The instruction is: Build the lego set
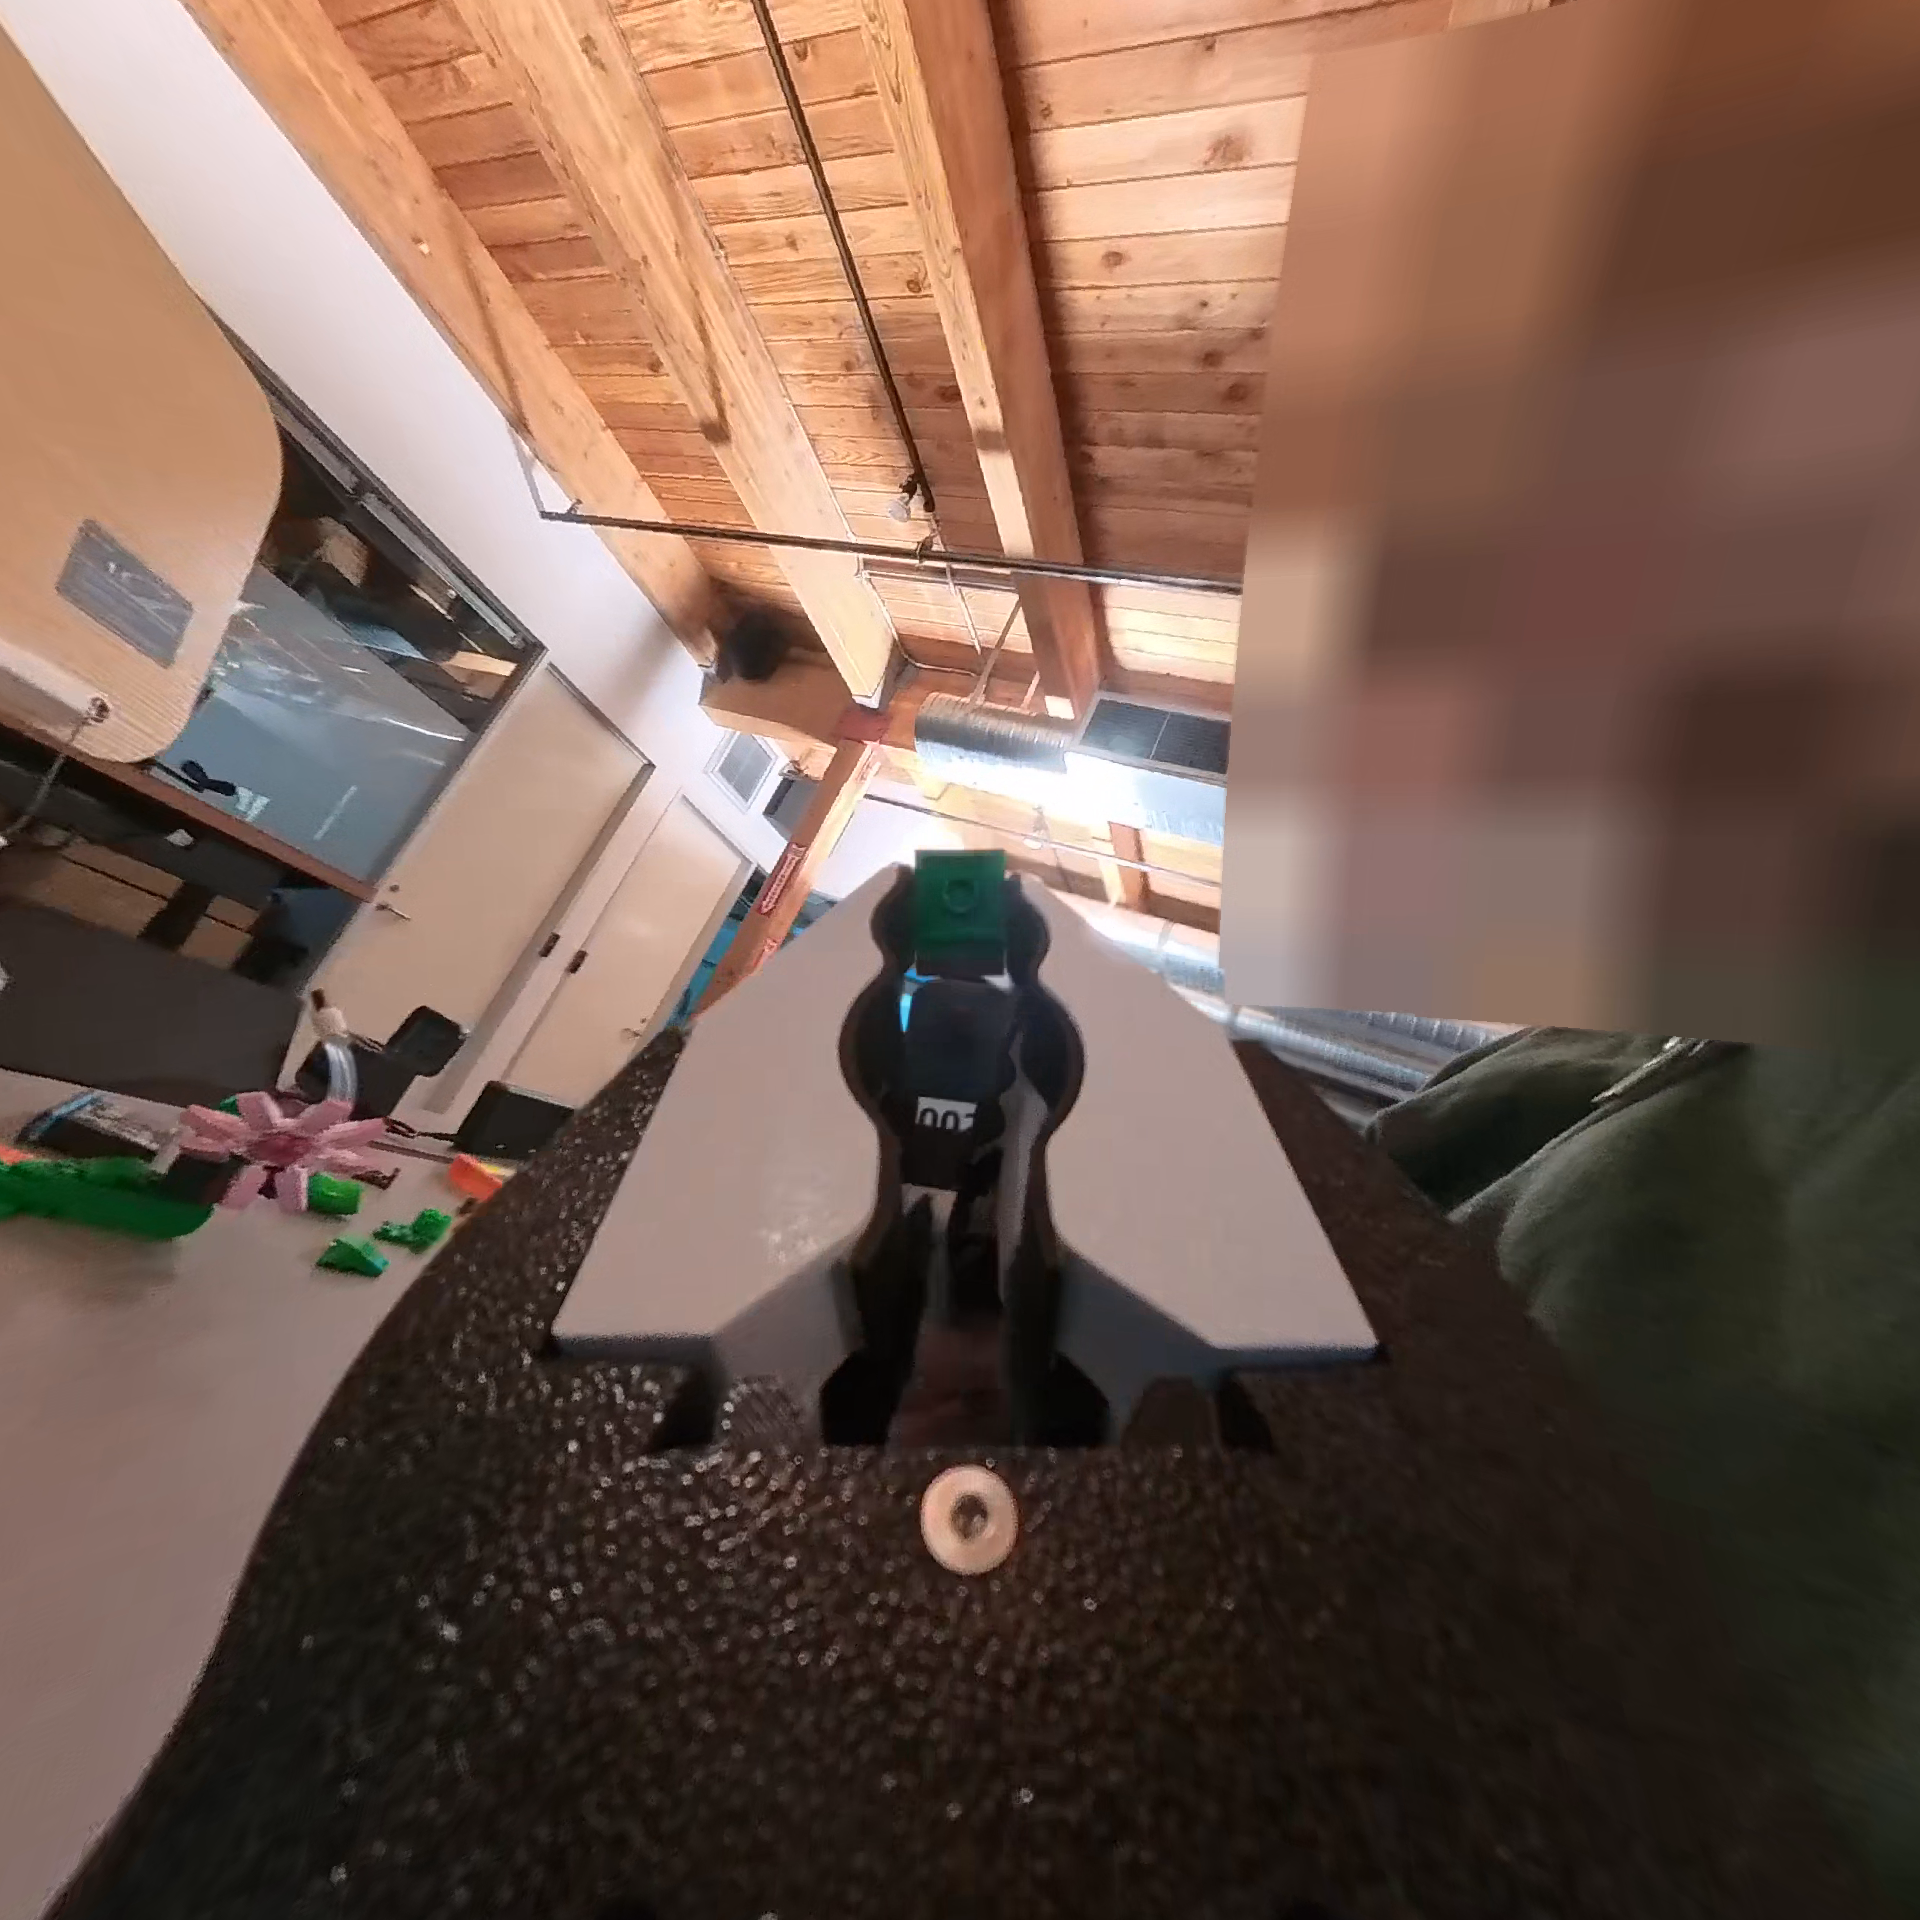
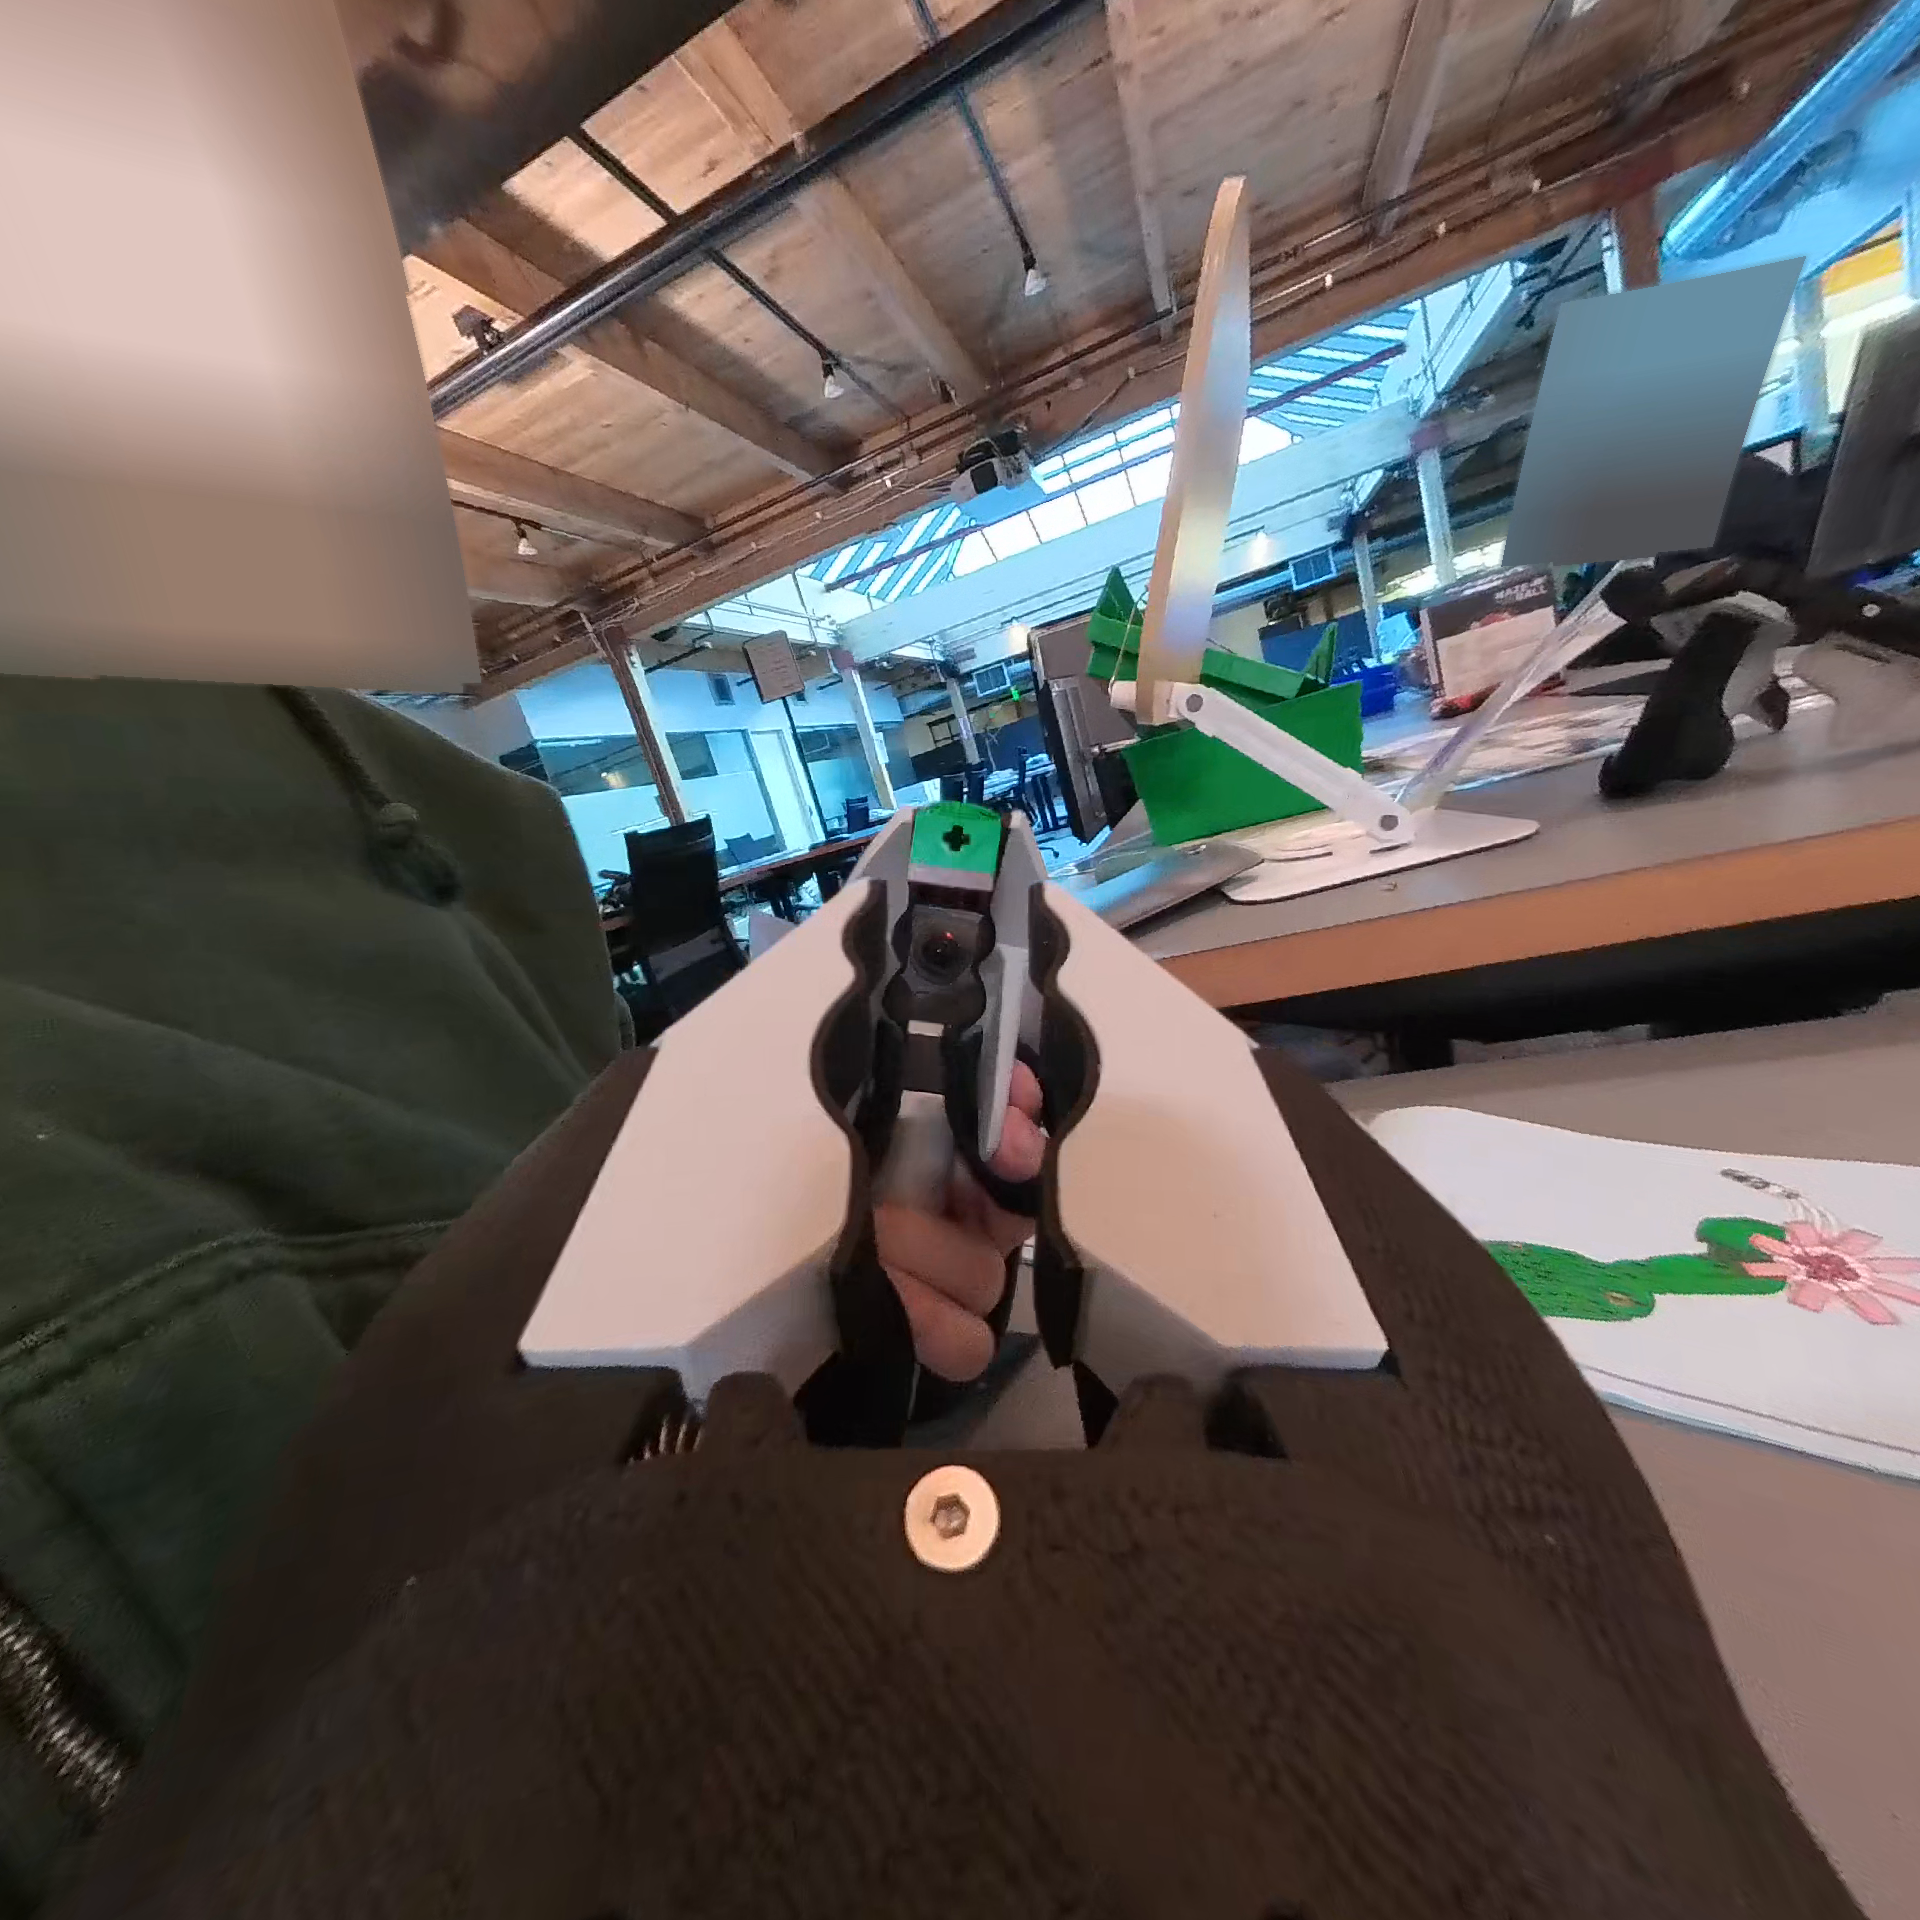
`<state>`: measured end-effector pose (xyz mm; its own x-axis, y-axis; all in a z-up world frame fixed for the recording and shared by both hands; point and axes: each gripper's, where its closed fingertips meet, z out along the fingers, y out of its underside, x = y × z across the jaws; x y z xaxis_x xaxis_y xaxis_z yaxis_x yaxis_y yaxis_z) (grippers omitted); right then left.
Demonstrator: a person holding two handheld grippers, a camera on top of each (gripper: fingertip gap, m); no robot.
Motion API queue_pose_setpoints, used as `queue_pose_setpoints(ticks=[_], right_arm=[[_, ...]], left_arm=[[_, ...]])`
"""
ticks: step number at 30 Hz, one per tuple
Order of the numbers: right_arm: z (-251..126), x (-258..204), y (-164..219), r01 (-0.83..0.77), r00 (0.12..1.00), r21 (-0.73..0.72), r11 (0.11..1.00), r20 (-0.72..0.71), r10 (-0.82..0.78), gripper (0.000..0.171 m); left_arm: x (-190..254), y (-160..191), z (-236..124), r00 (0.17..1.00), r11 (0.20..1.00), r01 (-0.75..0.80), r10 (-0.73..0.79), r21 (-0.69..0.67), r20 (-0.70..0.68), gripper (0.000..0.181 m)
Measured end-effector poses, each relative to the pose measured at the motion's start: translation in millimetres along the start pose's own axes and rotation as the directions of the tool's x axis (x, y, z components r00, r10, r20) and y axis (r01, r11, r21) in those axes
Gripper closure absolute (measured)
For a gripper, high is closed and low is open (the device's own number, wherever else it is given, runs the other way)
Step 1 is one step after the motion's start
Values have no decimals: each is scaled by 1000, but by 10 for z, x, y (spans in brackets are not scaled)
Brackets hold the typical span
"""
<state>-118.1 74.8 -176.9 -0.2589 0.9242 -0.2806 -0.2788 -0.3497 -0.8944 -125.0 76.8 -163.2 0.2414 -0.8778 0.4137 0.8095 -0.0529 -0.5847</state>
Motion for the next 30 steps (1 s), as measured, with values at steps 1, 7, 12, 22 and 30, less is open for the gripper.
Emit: queue_pose_setpoints(ticks=[1,7,12,22,30], right_arm=[[-4,8,-7,-1,1000,6,1000,-4,1,148],[-42,13,11,-17,1000,-9,1000,13,17,157],[-147,31,67,-7,998,-152,988,60,17,157],[-406,191,468,120,993,-579,807,66,-101,156],[-431,194,474,166,986,-626,762,99,-134,156]], left_arm=[[1,18,3,1000,1000,-20,20,-12,5,167],[-21,81,-8,997,996,-70,71,-48,24,167],[-47,191,-33,993,985,-89,100,-147,65,167],[-215,439,-158,934,878,-206,308,-432,180,141],[-271,651,-239,926,795,-192,342,-575,162,142]])
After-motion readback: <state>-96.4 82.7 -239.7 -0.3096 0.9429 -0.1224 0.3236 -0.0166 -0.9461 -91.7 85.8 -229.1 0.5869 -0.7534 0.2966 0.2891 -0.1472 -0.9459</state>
